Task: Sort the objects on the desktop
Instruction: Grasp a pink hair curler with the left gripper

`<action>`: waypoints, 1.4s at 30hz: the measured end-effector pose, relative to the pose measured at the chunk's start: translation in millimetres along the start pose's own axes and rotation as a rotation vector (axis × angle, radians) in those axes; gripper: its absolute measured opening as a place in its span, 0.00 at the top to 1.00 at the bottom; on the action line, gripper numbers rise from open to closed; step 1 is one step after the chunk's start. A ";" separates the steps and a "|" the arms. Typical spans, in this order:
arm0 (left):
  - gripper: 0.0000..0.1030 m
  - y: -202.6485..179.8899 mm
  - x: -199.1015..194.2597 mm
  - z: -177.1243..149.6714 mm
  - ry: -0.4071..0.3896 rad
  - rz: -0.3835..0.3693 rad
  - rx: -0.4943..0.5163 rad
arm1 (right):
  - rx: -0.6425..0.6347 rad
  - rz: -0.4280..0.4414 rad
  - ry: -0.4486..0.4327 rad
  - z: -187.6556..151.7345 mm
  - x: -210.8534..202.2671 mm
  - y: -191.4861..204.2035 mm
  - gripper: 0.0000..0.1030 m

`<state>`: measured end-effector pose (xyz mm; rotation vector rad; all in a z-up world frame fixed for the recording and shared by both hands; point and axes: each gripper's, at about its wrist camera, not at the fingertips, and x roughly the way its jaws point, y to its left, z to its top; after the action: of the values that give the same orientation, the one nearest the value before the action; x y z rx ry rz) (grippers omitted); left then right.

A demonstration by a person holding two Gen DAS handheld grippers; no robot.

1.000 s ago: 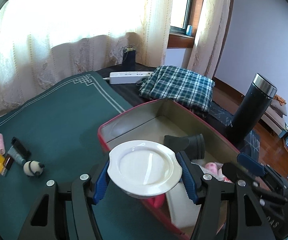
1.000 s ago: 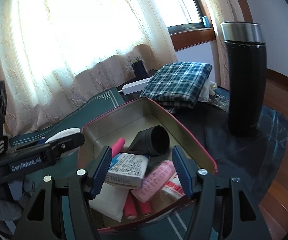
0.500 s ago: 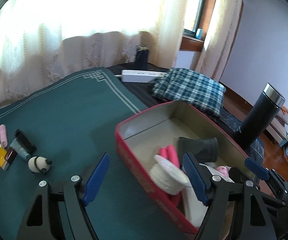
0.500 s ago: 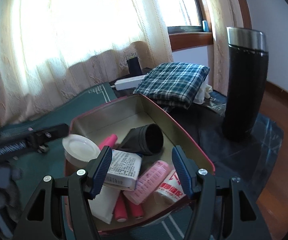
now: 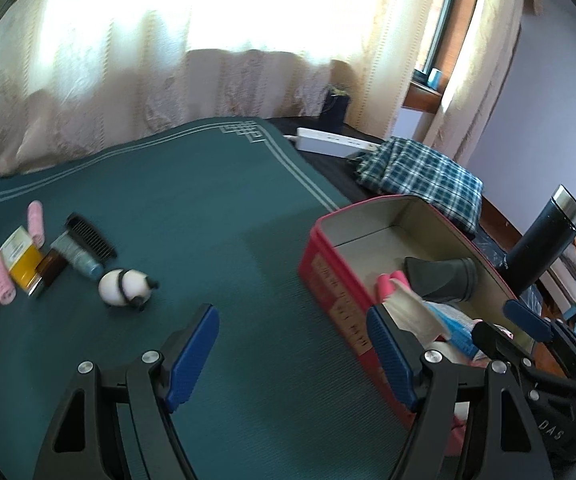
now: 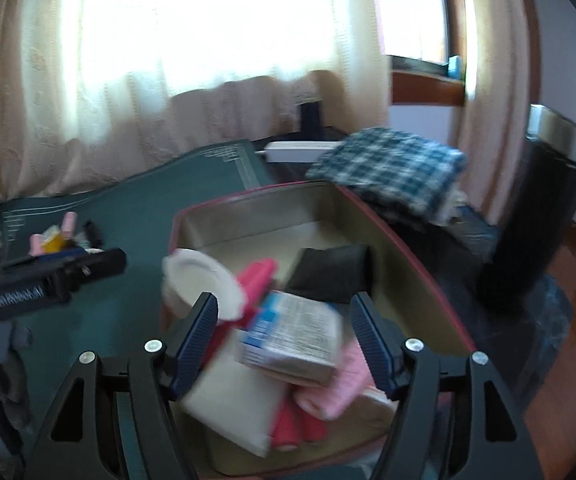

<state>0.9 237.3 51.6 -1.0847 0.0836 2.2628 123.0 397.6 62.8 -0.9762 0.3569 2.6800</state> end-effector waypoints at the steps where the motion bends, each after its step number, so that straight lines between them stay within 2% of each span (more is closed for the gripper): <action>1: 0.24 4.0 -1.2 -1.3 -0.001 0.002 -0.008 | -0.009 0.034 0.028 0.9 5.3 3.7 0.28; 3: 0.24 14.0 -5.3 -4.5 -0.003 0.008 -0.029 | -0.039 0.043 0.073 3.1 17.3 11.7 0.28; 5: 0.24 25.1 -9.3 -6.8 -0.006 0.012 -0.052 | -0.072 -0.024 0.114 6.1 31.1 18.0 0.26; 8: 0.24 39.0 -14.7 -10.1 -0.011 0.016 -0.079 | -0.049 -0.076 0.135 10.2 41.5 11.9 0.26; 13: 0.24 60.2 -20.9 -15.5 -0.016 0.023 -0.115 | -0.003 -0.074 0.092 15.0 31.1 5.1 0.26; 19: 0.24 81.2 -24.2 -23.0 -0.010 0.018 -0.159 | 0.009 -0.073 0.046 19.7 21.5 21.2 0.26; 28: 0.24 135.8 -39.4 -41.1 -0.021 0.063 -0.241 | -0.034 0.048 -0.042 18.4 7.2 80.8 0.24; 33: 0.24 179.7 -52.9 -54.0 -0.032 0.117 -0.315 | -0.082 0.119 -0.008 10.5 24.3 117.2 0.24; 42: 0.24 243.6 -70.2 -75.0 -0.038 0.200 -0.418 | -0.152 0.196 0.070 -7.3 58.6 172.1 0.24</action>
<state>-50.6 -17.6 4.0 -1.2898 -0.3243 2.5494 27.4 244.0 42.8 -1.1357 0.2797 2.8895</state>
